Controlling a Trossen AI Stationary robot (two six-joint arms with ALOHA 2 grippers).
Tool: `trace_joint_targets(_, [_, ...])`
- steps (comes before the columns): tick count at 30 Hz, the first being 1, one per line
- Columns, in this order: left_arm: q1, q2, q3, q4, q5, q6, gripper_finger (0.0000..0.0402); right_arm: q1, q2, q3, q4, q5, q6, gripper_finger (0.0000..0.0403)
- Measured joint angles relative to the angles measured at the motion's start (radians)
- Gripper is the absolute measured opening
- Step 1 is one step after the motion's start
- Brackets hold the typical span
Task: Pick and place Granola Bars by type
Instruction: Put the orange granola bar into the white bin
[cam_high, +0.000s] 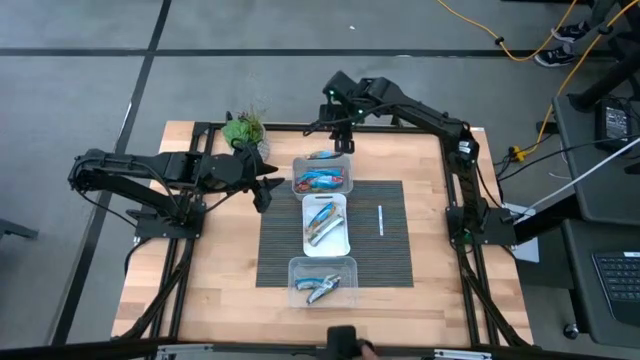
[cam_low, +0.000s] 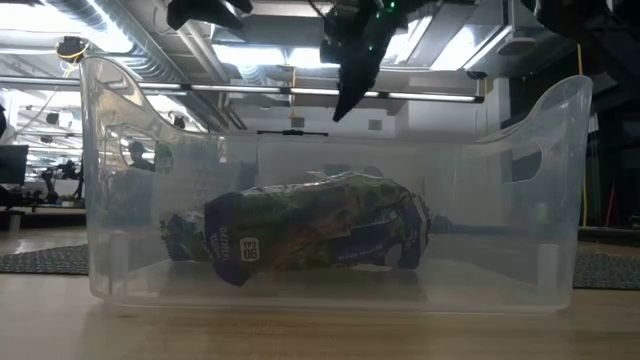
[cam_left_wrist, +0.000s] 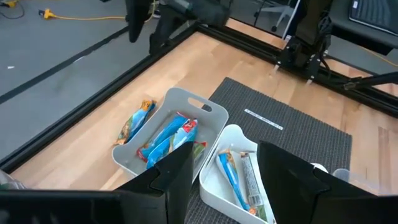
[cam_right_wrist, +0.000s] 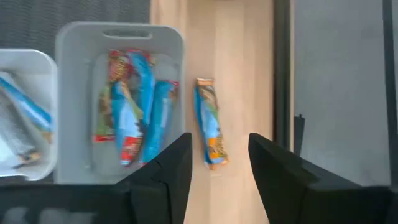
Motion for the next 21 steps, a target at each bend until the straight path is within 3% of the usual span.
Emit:
trace_joint_targets(10, [0.011, -0.042, -0.005, 0.000, -0.107, 0.034, 0.0169, -0.037, 0.002, -0.152, 0.246, -0.003, -0.061, 0.0159])
trace_joint_targets(15, [0.078, -0.190, -0.096, 0.004, -0.058, 0.063, 0.0169, -0.034, 0.001, -0.169, 0.274, -0.010, -0.109, 0.0159])
trace_joint_targets(21, [0.147, -0.448, -0.299, 0.045, -0.003, 0.041, 0.0169, -0.030, 0.001, -0.171, 0.298, -0.012, -0.137, 0.0159])
